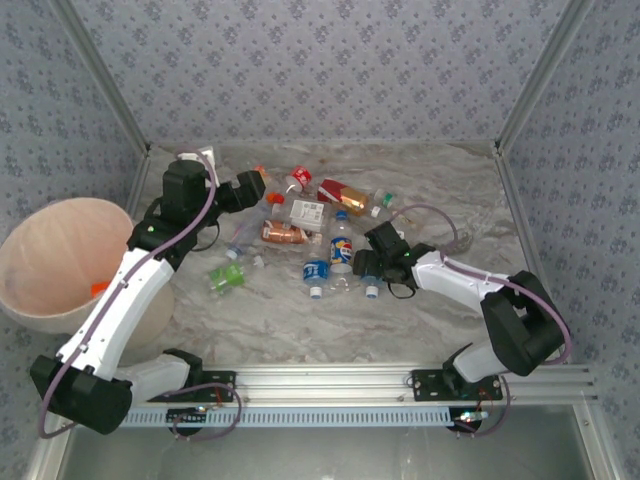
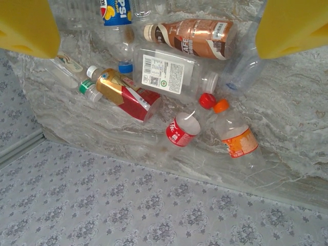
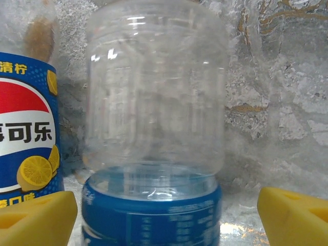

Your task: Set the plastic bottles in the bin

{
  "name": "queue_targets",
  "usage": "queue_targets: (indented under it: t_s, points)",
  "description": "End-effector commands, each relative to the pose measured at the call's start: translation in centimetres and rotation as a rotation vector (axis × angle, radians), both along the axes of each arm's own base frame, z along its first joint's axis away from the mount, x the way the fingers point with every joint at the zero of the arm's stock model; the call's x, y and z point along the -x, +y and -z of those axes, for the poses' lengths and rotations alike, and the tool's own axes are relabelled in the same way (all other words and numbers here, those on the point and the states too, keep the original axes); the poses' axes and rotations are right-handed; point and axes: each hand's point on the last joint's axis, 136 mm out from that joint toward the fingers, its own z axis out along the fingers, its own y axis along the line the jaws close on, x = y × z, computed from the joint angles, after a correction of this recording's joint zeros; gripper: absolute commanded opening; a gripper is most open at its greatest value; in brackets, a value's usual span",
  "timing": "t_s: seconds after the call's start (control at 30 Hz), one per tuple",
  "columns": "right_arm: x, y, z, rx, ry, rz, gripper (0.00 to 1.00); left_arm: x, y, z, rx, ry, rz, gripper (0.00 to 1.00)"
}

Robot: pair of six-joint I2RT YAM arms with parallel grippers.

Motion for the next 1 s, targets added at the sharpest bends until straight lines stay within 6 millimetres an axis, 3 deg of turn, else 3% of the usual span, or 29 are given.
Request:
queue_targets:
  t_s: [0.0,0.33,0.77,0.97]
  points:
    - [-0.2,-0.2,0.1,0.029,0.005,-0.011,0.94,-0.4,-0.3,-0.2,0.004,-0.017,0.007,0.98]
    - [-0.1,-1.8,1.4,0.086,0.006,0.104,0.90,-0.8,-1.0,0.2,0.017,-0.006,0.031,0.98]
    - [0.4,-1.7,2.9,0.081,-0.055,0.109,0.82,-1.2,-3.0,0.6,0.076,0.033,0.113,0.98]
    - [0.7,-2.1,2.2,0.124,-0.109,0.101,0.72,-1.2,-3.5,1.3,0.094,0.062,0.126,0.98]
